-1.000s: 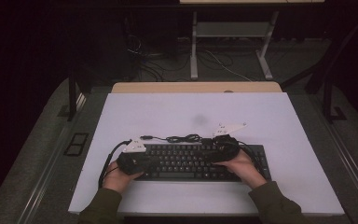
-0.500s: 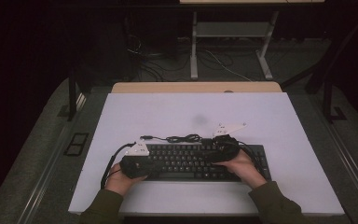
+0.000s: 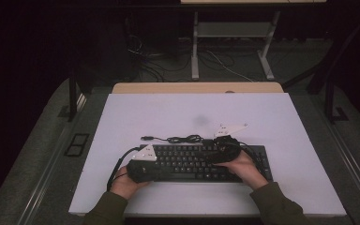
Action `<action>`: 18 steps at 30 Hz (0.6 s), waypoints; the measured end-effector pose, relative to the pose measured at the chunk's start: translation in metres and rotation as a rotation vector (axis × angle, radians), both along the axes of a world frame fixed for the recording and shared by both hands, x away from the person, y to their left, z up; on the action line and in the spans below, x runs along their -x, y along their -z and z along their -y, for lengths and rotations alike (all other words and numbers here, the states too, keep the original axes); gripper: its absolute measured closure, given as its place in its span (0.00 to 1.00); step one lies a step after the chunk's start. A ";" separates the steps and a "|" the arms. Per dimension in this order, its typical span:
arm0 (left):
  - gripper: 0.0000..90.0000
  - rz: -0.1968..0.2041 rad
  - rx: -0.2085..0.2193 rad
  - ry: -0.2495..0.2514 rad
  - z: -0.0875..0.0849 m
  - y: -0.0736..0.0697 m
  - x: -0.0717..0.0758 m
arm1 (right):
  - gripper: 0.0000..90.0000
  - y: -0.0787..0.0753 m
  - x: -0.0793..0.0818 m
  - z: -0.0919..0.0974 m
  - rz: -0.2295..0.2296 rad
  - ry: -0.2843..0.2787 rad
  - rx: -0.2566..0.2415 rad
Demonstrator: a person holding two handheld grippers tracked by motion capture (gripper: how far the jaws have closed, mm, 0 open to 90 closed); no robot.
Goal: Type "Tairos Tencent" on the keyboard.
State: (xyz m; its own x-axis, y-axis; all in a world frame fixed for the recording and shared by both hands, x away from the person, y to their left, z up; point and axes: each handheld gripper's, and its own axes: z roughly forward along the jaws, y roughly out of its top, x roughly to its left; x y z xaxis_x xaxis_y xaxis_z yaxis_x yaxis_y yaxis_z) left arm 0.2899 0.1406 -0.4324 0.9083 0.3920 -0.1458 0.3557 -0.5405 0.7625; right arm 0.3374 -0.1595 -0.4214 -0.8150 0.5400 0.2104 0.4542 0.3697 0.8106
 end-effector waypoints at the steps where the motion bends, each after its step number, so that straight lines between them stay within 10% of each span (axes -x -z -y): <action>1: 0.99 0.002 -0.005 0.004 0.000 0.000 0.000 | 0.42 0.000 0.000 0.000 0.001 0.000 -0.001; 18: 0.99 -0.009 -0.019 0.019 0.003 0.004 -0.001 | 0.42 0.000 0.000 0.000 0.000 0.002 -0.002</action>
State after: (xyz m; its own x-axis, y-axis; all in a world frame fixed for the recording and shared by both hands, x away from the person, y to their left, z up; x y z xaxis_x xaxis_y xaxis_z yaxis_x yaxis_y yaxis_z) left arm 0.2908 0.1374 -0.4363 0.9144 0.3774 -0.1467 0.3520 -0.5617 0.7487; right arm 0.3372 -0.1592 -0.4211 -0.8135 0.5416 0.2116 0.4555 0.3673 0.8109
